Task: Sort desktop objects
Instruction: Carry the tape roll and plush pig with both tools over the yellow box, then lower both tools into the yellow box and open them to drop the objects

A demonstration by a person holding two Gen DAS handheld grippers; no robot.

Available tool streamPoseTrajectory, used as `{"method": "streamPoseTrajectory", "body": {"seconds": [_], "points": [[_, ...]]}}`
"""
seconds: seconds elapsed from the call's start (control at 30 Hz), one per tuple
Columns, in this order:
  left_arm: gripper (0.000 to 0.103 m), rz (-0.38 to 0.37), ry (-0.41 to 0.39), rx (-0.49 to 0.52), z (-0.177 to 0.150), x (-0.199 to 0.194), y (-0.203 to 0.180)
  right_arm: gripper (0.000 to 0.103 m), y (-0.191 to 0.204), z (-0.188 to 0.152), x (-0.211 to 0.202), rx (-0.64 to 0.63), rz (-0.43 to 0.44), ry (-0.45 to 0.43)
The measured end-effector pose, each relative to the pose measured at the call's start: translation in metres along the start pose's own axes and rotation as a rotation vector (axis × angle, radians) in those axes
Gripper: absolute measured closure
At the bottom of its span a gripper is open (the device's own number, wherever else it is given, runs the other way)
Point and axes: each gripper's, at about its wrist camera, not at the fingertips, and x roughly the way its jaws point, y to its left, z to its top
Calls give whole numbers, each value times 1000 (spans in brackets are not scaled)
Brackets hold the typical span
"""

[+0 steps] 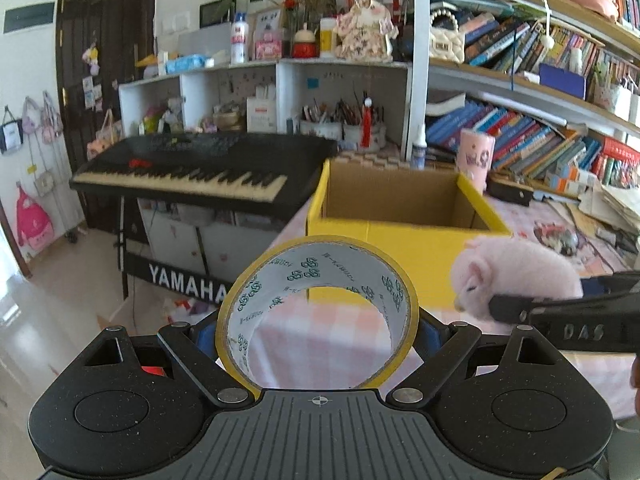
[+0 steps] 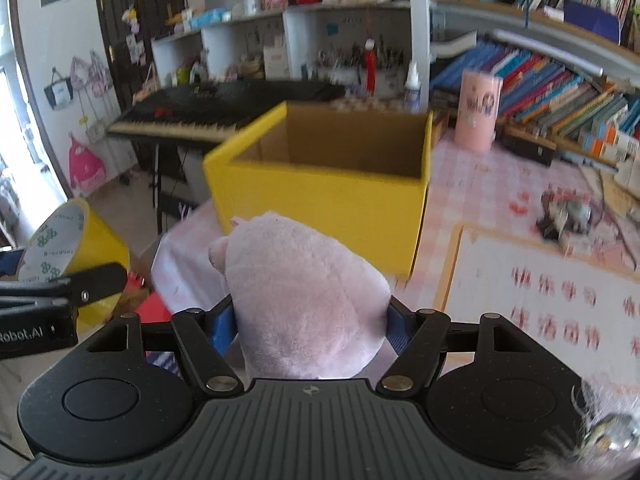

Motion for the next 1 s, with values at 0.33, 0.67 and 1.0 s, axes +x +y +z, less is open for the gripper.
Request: {"method": "streamPoseTrajectory", "body": {"seconds": [0.33,0.67,1.0], "points": [[13,13,-105,9,64,52,-18,34,-35,87,25,-21,5,-158],[13,19,-110,71,97,105,-41,34,-66,150,73,-97,13,-209],[13,15,22,108,99,179,-61,34,-85,182,155,-116,70,-80]]}}
